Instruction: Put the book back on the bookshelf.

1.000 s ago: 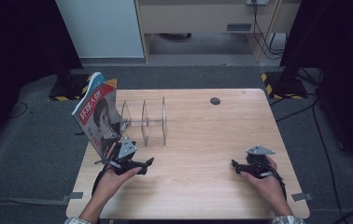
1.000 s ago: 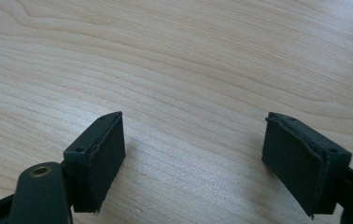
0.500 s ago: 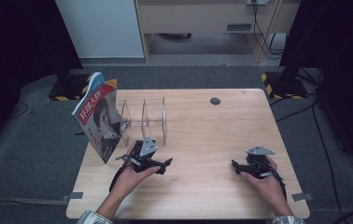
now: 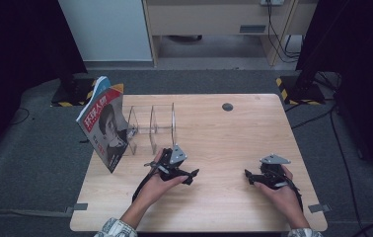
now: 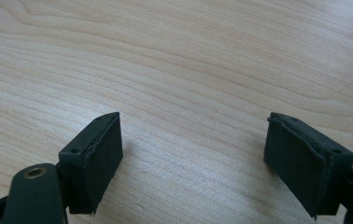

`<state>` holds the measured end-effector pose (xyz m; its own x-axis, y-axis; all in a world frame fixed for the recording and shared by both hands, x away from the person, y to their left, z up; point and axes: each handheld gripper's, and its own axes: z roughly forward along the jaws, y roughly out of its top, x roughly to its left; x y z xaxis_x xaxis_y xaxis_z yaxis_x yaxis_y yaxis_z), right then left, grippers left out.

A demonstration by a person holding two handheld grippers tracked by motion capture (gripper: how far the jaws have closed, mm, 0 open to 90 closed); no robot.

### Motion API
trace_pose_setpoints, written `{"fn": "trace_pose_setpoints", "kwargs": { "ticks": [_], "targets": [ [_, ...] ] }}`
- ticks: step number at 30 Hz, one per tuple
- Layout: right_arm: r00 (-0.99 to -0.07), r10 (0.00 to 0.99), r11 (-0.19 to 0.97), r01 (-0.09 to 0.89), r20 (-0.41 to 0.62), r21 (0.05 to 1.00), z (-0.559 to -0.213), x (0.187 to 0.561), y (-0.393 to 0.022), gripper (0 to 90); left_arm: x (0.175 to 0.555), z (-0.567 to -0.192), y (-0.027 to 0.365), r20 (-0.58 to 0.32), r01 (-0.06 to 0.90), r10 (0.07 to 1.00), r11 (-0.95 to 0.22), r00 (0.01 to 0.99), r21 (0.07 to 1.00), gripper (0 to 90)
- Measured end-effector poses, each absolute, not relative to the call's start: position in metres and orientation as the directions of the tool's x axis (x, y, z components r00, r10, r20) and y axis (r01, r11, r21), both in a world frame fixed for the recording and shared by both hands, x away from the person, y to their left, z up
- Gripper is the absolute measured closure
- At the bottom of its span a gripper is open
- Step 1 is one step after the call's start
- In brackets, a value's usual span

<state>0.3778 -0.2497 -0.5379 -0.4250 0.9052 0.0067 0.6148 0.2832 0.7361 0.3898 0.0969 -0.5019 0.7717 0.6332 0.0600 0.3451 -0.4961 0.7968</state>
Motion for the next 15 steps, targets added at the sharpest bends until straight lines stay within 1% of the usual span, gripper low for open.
{"fn": "trace_pose_setpoints", "kwargs": {
  "ticks": [9,15],
  "targets": [
    [-0.428,0.904,0.286,0.616,0.007,0.734,-0.538,0.378,-0.25,18.9,0.386,-0.512,0.073,0.057,0.351,0.594,-0.547,0.802,0.76,3.0],
    [-0.428,0.904,0.286,0.616,0.008,0.734,-0.538,0.378,-0.25,18.9,0.384,-0.524,0.057,0.058,0.369,0.574,-0.596,0.817,0.713,3.1]
  ]
}}
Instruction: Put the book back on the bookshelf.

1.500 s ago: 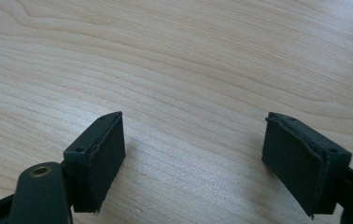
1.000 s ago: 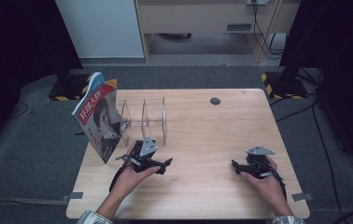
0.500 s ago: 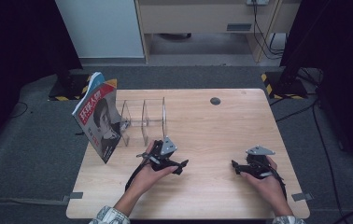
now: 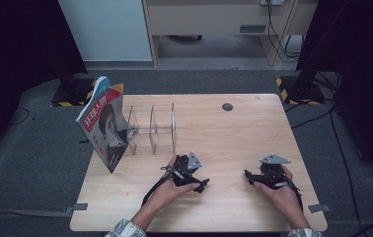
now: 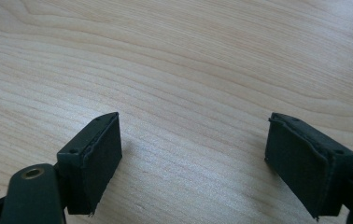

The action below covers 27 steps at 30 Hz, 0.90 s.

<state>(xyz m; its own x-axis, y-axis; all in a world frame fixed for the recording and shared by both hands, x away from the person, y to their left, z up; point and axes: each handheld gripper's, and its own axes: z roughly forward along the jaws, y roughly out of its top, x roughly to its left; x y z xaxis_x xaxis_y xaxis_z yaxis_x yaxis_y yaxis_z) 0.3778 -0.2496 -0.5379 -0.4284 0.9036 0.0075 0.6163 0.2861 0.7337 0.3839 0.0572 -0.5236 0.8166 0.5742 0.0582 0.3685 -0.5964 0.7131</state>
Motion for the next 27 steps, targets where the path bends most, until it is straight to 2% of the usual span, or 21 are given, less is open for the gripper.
{"fn": "trace_pose_setpoints", "kwargs": {
  "ticks": [8,14,27],
  "targets": [
    [-0.431,0.902,0.287,0.617,0.009,0.733,-0.538,0.378,-0.25,18.6,0.387,-0.532,0.04,0.056,0.371,0.556,-0.622,0.829,0.689,3.0],
    [-0.431,0.902,0.288,0.617,0.009,0.732,-0.538,0.378,-0.25,18.3,0.391,-0.536,0.032,0.023,0.401,0.584,-0.585,0.812,0.705,3.3],
    [-0.431,0.902,0.288,0.617,0.009,0.732,-0.538,0.378,-0.25,18.2,0.396,-0.537,0.035,-0.003,0.426,0.599,-0.567,0.801,0.705,2.7]
  ]
}}
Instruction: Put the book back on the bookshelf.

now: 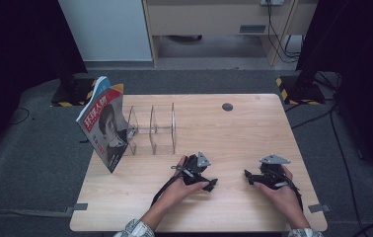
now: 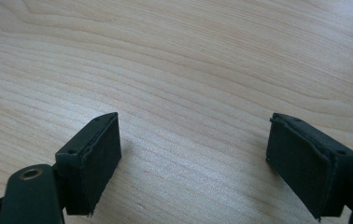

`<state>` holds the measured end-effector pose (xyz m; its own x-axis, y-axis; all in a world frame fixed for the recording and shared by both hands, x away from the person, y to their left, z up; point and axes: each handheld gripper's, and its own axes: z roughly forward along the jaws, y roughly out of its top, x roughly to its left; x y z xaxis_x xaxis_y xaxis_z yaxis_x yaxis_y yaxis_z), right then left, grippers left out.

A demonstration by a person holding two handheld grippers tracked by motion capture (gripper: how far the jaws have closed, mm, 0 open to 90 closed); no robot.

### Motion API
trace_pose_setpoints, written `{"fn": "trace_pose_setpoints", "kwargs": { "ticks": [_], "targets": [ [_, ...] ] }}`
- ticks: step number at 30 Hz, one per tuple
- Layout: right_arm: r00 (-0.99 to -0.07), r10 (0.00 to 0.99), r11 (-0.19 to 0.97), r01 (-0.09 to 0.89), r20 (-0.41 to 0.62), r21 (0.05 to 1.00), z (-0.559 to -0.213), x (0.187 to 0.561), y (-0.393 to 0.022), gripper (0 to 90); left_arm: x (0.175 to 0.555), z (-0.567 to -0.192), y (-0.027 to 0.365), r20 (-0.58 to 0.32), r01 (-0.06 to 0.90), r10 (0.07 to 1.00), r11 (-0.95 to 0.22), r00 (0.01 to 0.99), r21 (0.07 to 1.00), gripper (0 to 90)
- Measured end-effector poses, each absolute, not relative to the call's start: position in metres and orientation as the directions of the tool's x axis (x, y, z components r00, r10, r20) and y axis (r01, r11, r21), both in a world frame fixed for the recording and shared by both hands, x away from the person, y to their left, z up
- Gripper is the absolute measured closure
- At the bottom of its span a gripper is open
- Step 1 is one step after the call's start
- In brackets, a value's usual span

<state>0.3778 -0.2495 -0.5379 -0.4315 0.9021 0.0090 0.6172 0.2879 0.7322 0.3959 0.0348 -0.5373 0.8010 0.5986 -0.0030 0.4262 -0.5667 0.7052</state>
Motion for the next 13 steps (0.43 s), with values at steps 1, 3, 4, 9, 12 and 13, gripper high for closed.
{"fn": "trace_pose_setpoints", "kwargs": {
  "ticks": [1,3,4,9,12,13],
  "targets": [
    [-0.431,0.902,0.288,0.617,0.009,0.732,-0.5379,0.3778,-0.2495,18.2,0.3965,-0.5372,0.0358,-0.002,0.425,0.596,-0.569,0.803,0.704,2.7],
    [-0.431,0.902,0.287,0.617,0.009,0.732,-0.5379,0.3777,-0.2495,18.1,0.3972,-0.5371,0.0371,-0.003,0.424,0.594,-0.57,0.804,0.704,2.7],
    [-0.43,0.903,0.287,0.617,0.009,0.732,-0.5379,0.3777,-0.2494,18.2,0.3973,-0.5372,0.0375,-0.004,0.424,0.594,-0.569,0.804,0.704,2.7],
    [-0.43,0.903,0.287,0.618,0.009,0.732,-0.5379,0.3774,-0.2493,18.1,0.3976,-0.5374,0.0381,-0.004,0.426,0.597,-0.567,0.802,0.705,2.3],
    [-0.43,0.903,0.288,0.617,0.007,0.733,-0.5379,0.3774,-0.2492,18.0,0.3976,-0.5375,0.0383,-0.004,0.432,0.603,-0.567,0.798,0.702,1.4],
    [-0.429,0.903,0.287,0.618,0.009,0.732,-0.5379,0.3773,-0.2492,17.9,0.3977,-0.5375,0.0386,-0.004,0.435,0.606,-0.566,0.795,0.7,0.9]
  ]
}}
